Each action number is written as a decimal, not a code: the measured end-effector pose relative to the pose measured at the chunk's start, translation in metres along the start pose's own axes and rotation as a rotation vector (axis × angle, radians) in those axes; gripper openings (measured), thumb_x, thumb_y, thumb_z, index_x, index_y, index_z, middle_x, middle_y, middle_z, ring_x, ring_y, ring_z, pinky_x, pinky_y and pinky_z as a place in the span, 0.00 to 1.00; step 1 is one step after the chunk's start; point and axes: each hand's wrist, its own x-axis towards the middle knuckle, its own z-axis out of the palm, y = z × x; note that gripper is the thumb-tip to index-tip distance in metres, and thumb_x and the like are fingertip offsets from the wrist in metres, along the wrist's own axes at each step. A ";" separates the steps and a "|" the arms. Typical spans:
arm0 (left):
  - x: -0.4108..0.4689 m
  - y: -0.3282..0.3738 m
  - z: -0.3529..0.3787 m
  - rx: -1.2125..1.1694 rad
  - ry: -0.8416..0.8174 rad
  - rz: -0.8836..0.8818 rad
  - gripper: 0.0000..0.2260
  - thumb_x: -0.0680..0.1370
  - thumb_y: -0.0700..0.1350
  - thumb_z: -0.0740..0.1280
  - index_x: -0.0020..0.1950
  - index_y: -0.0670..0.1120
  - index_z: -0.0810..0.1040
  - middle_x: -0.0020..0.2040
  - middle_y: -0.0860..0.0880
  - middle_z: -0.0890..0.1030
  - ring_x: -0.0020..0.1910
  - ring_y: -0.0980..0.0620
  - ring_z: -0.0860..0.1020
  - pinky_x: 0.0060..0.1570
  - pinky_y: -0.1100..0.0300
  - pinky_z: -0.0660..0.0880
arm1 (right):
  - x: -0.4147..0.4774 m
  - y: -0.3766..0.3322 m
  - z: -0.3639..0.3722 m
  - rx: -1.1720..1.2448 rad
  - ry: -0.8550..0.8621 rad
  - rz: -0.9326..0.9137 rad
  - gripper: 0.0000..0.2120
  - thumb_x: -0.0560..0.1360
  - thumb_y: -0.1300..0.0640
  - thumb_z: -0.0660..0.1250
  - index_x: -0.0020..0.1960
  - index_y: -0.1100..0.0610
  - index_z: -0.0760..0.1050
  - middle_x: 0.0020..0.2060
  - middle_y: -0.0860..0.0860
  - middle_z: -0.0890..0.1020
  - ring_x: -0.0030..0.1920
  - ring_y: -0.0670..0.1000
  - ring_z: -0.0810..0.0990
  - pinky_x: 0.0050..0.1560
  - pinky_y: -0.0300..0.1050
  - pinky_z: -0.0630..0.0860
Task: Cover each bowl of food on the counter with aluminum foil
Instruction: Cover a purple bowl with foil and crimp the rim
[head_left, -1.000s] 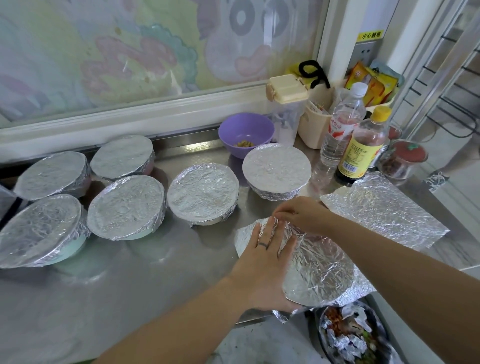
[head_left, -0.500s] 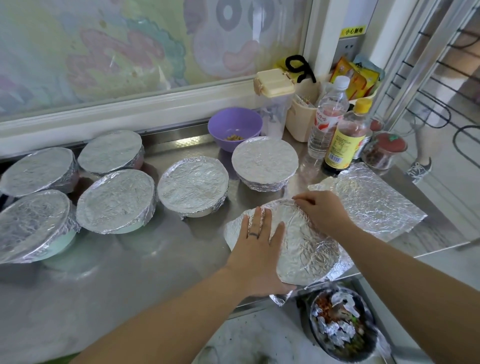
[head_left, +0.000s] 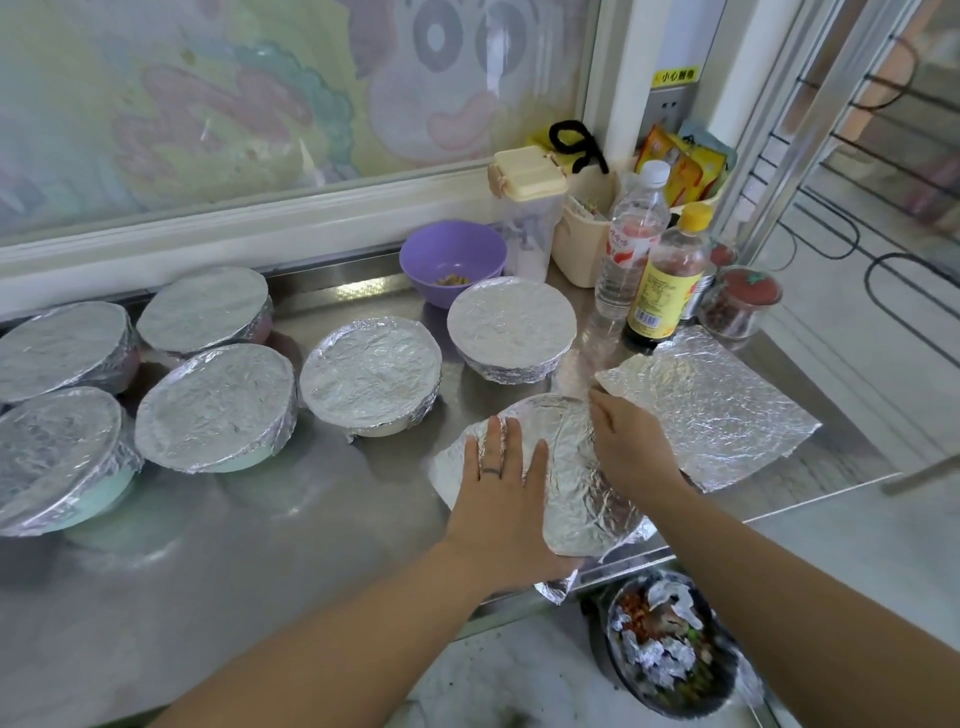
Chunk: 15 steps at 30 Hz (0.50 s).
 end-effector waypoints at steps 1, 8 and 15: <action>0.000 0.000 0.000 0.001 0.002 -0.003 0.57 0.65 0.82 0.49 0.81 0.45 0.36 0.78 0.35 0.32 0.74 0.33 0.26 0.72 0.34 0.33 | -0.001 0.002 0.002 -0.005 0.018 0.012 0.18 0.85 0.55 0.56 0.73 0.55 0.74 0.64 0.54 0.81 0.58 0.55 0.80 0.57 0.48 0.76; 0.000 0.001 0.001 -0.010 0.013 -0.005 0.57 0.66 0.82 0.49 0.81 0.45 0.38 0.78 0.34 0.32 0.74 0.33 0.27 0.72 0.34 0.34 | 0.012 0.007 -0.005 0.090 0.048 0.071 0.14 0.82 0.62 0.63 0.65 0.57 0.81 0.58 0.55 0.85 0.57 0.55 0.82 0.59 0.46 0.76; -0.003 0.006 -0.005 -0.072 -0.019 -0.040 0.58 0.66 0.81 0.53 0.81 0.45 0.37 0.78 0.35 0.32 0.74 0.33 0.26 0.72 0.34 0.33 | 0.012 0.008 -0.008 0.116 0.006 0.068 0.14 0.83 0.60 0.63 0.66 0.56 0.81 0.60 0.53 0.84 0.54 0.50 0.78 0.57 0.42 0.73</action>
